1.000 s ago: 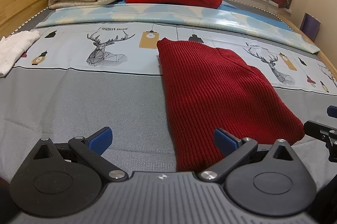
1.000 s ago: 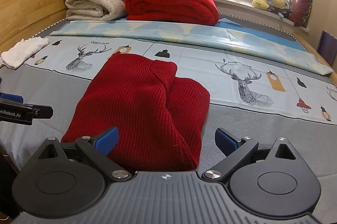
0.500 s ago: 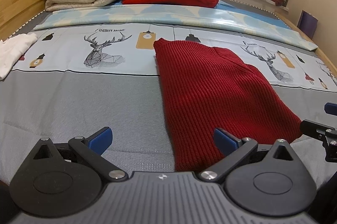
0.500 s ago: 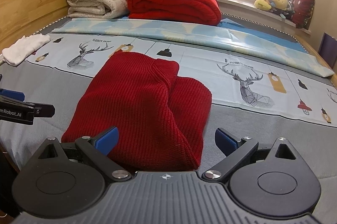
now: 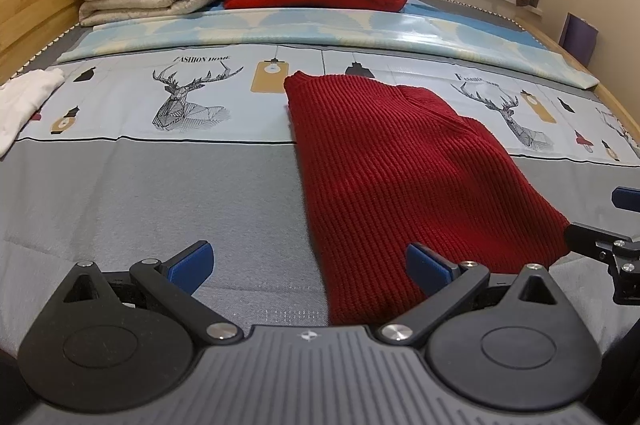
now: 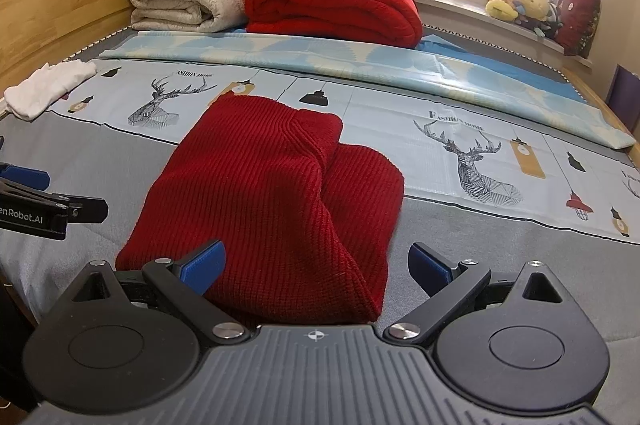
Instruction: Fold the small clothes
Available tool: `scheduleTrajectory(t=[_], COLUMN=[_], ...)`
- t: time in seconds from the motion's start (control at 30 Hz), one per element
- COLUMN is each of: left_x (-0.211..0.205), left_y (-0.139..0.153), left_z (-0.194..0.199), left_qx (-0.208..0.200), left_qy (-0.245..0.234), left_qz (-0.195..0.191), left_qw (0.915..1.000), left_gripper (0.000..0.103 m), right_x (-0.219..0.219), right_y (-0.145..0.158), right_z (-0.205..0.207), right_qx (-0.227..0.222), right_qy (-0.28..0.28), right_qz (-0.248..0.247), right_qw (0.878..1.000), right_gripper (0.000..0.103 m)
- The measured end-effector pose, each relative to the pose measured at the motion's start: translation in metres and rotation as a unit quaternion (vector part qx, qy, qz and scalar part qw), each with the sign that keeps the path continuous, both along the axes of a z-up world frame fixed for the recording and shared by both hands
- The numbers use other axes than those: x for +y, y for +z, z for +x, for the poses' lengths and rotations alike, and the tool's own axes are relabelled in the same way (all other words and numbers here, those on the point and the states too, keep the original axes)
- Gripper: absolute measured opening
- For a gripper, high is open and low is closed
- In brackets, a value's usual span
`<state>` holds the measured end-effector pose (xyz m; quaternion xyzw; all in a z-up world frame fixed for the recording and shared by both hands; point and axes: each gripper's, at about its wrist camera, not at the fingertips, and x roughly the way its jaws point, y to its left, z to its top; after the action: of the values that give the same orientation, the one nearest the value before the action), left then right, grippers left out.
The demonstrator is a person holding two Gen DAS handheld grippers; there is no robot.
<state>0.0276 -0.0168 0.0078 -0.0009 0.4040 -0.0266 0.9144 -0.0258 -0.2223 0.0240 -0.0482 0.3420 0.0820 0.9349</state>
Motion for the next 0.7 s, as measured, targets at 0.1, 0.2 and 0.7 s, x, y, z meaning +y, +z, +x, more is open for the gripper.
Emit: scheduleTrajectory(t=[0.1, 0.2, 0.7], left_x=[-0.0001, -0.0001, -0.0006], left_y=[-0.0001, -0.0004, 0.0000], left_z=[0.0007, 0.0008, 0.0006], left_qx=[-0.001, -0.001, -0.005], left_qy=[0.001, 0.000, -0.006], left_qz=[0.001, 0.001, 0.003], left_qw=[1.0000, 1.0000, 1.0000], left_gripper=[0.102, 0.102, 0.102], right_x=[0.0007, 0.0013, 0.0039], right_y=[-0.0004, -0.0007, -0.0003], right_z=[0.0003, 0.0004, -0.0002], right_qx=[0.000, -0.001, -0.005], right_qy=[0.002, 0.003, 0.009], right_qz=[-0.002, -0.004, -0.012], right_qw=[1.000, 1.000, 1.000], right_gripper=[0.098, 0.098, 0.098])
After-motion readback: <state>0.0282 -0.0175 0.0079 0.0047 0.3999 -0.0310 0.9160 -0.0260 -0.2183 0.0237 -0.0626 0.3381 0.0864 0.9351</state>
